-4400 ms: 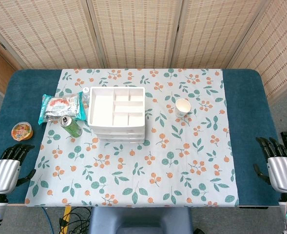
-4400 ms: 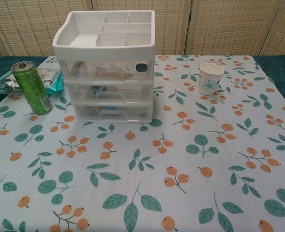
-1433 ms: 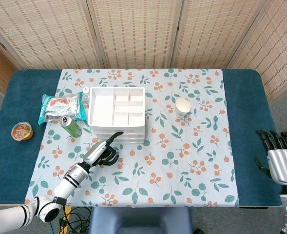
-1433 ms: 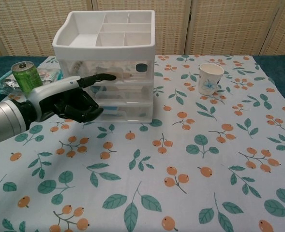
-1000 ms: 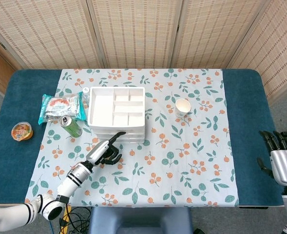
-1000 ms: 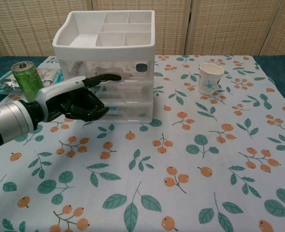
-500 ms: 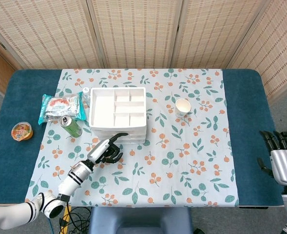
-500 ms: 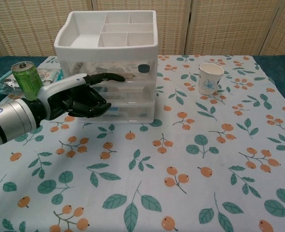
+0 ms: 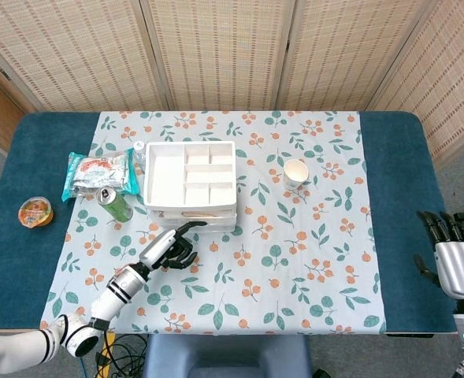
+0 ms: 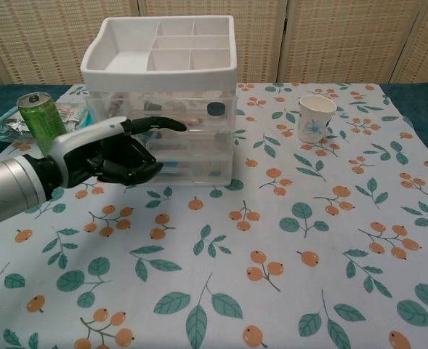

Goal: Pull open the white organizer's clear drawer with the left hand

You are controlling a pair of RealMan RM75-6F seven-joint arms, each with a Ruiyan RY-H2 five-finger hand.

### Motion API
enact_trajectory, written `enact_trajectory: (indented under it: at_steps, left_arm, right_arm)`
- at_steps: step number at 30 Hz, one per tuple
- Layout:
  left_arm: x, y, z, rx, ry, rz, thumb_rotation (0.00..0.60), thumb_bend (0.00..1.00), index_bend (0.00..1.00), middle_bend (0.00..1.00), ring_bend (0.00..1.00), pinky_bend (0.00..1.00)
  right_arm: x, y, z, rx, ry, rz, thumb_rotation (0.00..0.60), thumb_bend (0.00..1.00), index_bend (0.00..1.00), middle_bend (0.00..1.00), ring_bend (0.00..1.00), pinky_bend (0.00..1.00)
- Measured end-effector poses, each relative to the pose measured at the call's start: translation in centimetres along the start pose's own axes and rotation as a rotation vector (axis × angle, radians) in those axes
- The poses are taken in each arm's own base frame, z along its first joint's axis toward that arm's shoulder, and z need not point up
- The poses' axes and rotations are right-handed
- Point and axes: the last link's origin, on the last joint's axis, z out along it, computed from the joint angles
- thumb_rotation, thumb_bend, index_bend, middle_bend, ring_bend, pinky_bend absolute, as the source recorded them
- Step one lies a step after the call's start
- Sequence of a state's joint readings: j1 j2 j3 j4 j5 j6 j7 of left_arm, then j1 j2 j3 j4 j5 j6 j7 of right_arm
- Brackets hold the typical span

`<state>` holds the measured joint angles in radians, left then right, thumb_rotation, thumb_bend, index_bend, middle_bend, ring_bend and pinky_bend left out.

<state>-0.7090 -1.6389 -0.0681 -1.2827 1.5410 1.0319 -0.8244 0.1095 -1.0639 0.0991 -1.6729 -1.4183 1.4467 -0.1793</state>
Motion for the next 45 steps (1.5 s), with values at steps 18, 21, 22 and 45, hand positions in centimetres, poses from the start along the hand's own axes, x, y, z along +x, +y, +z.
enact_trajectory:
  at_steps: [18, 21, 22, 45]
  left_arm:
    - [-0.3, 0.2, -1.6, -0.012, -0.032, -0.003, 0.6, 0.47, 0.17, 0.87, 0.94, 1.0]
    - [-0.4, 0.4, -1.9, -0.016, -0.038, -0.004, 0.6, 0.47, 0.17, 0.87, 0.94, 1.0]
    - [-0.4, 0.4, -1.9, -0.018, -0.038, -0.002, 0.6, 0.47, 0.17, 0.87, 0.94, 1.0]
    - [5.0, 4.2, -5.9, 0.03, 0.066, 0.353, 0.6, 0.49, 0.14, 0.92, 1.0, 1.0]
  right_arm:
    - [0.1, -0.5, -0.2, 0.002, -0.001, -0.007, 0.6, 0.37, 0.08, 0.14, 0.12, 0.16]
    - [0.1, -0.5, -0.3, -0.001, -0.002, -0.007, 0.6, 0.37, 0.08, 0.14, 0.12, 0.16]
    - [0.1, -0.5, -0.3, -0.001, -0.002, -0.008, 0.6, 0.37, 0.08, 0.14, 0.12, 0.16]
    - [0.9, 0.0, -0.4, -0.005, 0.021, -0.013, 0.6, 0.37, 0.08, 0.14, 0.12, 0.16]
